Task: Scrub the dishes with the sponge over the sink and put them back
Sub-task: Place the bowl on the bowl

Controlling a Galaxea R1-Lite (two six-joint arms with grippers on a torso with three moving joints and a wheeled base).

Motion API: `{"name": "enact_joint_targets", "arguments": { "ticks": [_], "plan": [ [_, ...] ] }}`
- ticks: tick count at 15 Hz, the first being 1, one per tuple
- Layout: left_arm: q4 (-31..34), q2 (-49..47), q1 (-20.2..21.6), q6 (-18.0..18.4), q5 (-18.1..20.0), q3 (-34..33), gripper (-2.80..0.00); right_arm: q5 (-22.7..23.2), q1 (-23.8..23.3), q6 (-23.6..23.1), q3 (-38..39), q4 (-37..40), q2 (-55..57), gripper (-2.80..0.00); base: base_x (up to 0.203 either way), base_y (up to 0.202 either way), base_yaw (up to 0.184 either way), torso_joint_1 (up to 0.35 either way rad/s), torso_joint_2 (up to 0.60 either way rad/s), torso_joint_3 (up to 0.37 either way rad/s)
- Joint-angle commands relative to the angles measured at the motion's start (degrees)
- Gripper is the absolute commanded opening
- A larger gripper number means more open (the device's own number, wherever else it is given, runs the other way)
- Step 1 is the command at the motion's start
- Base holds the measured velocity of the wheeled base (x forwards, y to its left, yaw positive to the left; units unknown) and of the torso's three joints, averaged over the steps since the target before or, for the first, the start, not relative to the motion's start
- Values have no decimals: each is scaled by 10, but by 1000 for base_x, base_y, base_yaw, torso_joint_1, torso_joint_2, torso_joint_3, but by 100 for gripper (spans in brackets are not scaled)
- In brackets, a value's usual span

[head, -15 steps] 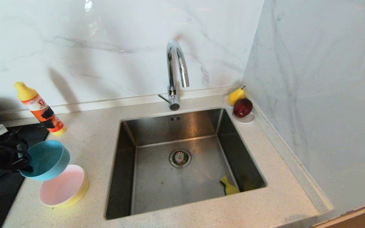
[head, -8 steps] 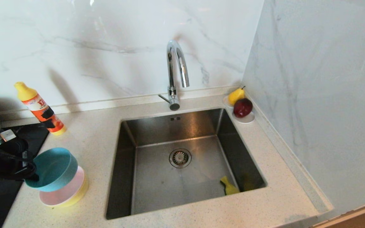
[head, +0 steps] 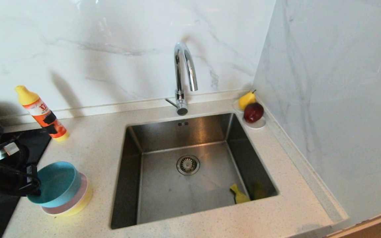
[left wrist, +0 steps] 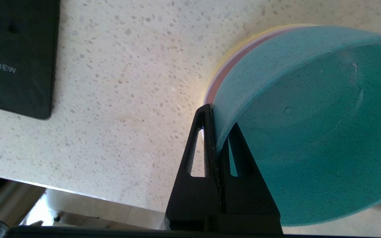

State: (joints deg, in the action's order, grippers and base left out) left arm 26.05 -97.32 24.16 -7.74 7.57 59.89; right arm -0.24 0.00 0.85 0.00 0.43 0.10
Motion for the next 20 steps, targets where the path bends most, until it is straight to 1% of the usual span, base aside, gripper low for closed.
{"name": "enact_joint_targets", "arguments": {
  "ticks": [1,9,10,15,19,20],
  "plan": [
    [-1,-8,0,-1,1,-7,-280,0,0,0,0,0,1,-280,0,0,0,0,0,0],
    [-2,-20,0,-2,1,-4,-280,0,0,0,0,0,1,-280,0,0,0,0,0,0],
    [-1,-20,0,-2,0,-4,0,0,0,0,0,0,1,-280,0,0,0,0,0,0],
    [0,-12,2,-10,3,14,0,0,0,0,0,0,1,-280,0,0,0,0,0,0],
    [9,35,7,-15,3,43,0,0,0,0,0,0,0,-280,0,0,0,0,0,0],
    [18,47,7,-15,3,49,-280,0,0,0,0,0,1,-280,0,0,0,0,0,0]
  ]
}}
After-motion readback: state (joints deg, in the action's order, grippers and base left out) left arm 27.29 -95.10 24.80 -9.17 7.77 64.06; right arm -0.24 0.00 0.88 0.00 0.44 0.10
